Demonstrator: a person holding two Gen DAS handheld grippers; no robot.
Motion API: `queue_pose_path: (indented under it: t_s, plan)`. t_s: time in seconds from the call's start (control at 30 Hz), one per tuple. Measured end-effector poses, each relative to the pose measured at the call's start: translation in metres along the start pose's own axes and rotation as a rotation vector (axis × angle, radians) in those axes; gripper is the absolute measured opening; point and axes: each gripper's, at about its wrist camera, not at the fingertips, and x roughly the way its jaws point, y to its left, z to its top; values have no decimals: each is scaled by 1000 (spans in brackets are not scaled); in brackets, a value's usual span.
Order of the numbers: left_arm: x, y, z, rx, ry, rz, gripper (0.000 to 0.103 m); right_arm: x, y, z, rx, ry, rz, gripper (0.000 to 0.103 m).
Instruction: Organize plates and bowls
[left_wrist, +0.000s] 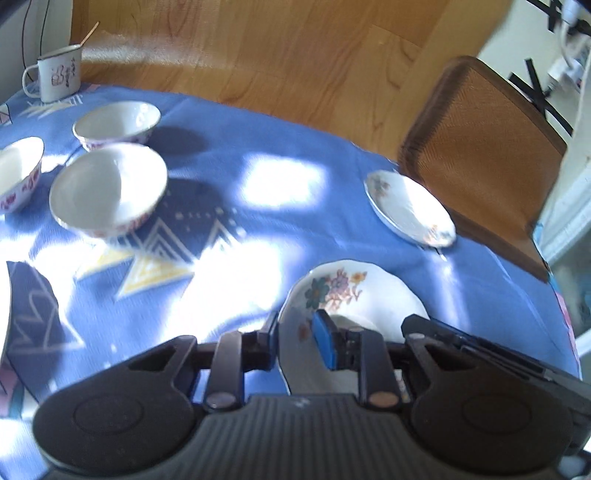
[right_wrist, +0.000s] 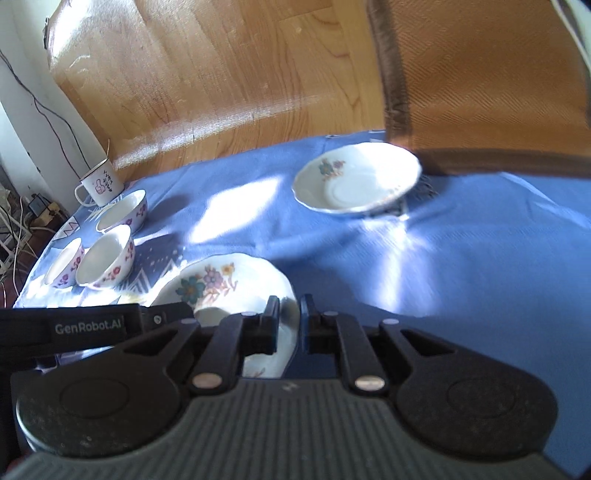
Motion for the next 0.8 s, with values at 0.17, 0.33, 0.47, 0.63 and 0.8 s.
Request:
queue_pose_path:
  t_s: [0.17,0.33,0.47,0.63,0.8]
  plan:
    - [-10,-14,-24,48,-1,-24,23,-23,-9,-21,49,-23,-13,15]
    - [-15,-16,-35,82,9,-48,25,-32,-16,-34,101,-12,17,17]
    - [-24,-11,-46,101,6,-61,25,-39,-12,-45,107,-5,32,16]
    - [-32,-8,-53,104,-2,-62,18,-50,-2,-50,85,-37,3,13]
    - [-57,-3,-50,104,-69,-63,18,-62,14,-43,46,-78,21,13]
